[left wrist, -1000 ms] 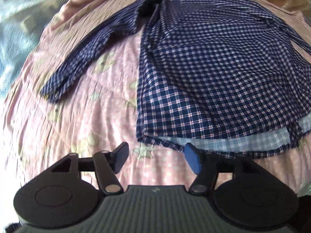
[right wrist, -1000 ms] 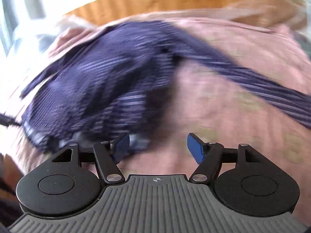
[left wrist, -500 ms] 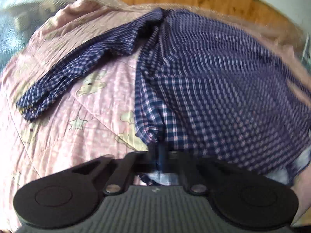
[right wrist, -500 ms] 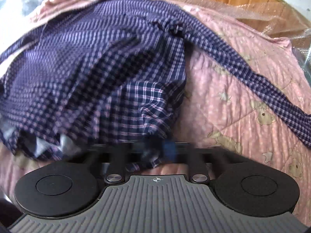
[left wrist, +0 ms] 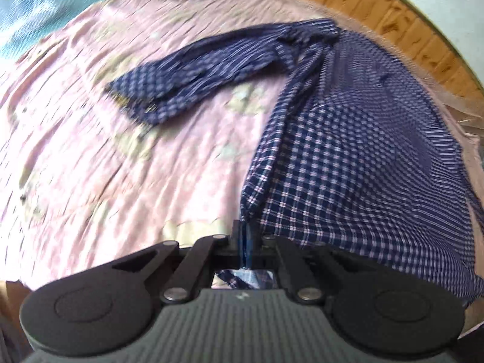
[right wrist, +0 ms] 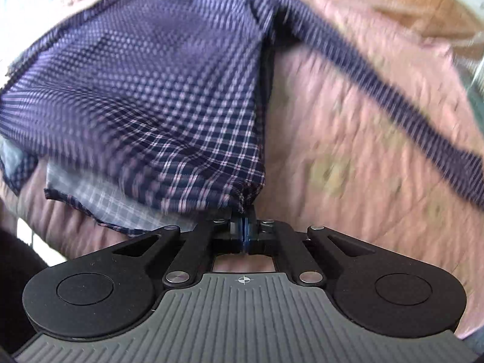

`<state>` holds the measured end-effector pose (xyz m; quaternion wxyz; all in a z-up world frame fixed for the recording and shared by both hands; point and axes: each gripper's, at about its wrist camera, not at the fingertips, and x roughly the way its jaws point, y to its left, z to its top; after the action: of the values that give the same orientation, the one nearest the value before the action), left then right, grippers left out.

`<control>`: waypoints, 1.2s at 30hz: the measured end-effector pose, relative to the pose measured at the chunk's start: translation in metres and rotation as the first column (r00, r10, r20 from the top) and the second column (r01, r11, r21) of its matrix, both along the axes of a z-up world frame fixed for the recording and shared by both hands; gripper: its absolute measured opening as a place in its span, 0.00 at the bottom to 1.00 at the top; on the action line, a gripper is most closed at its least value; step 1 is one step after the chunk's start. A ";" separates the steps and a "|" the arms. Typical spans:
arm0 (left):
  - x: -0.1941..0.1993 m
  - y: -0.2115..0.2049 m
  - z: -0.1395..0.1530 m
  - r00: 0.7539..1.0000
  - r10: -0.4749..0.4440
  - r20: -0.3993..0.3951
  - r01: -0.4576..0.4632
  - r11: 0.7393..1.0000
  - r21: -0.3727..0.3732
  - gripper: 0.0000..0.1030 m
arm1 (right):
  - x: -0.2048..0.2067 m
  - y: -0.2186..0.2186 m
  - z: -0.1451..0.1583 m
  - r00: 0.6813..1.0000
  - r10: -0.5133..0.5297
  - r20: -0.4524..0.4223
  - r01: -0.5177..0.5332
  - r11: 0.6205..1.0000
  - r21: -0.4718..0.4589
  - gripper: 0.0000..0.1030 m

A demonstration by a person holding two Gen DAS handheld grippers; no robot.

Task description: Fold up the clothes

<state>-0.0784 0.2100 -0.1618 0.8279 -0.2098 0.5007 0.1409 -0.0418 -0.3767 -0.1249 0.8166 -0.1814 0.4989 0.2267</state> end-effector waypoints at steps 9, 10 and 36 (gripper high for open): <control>-0.029 0.035 0.032 0.991 -0.120 0.058 0.112 0.985 0.132 0.52 | 0.025 -0.036 0.042 0.997 -0.070 -0.043 0.071 0.997 0.009 0.53; -0.029 0.046 0.037 0.993 -0.098 0.064 0.089 0.987 0.132 0.52 | 0.034 -0.041 0.051 0.997 -0.059 -0.049 0.060 0.998 0.021 0.58; 0.023 -0.031 0.013 0.667 -0.744 -0.043 0.745 0.666 0.041 0.63 | 0.005 0.016 0.031 0.894 0.448 -0.015 -0.435 0.859 -0.271 0.79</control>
<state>-0.0552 0.1787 -0.1484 0.8131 0.0373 0.5480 -0.1929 -0.0372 -0.3605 -0.0943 0.7225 -0.4047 0.4501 0.3341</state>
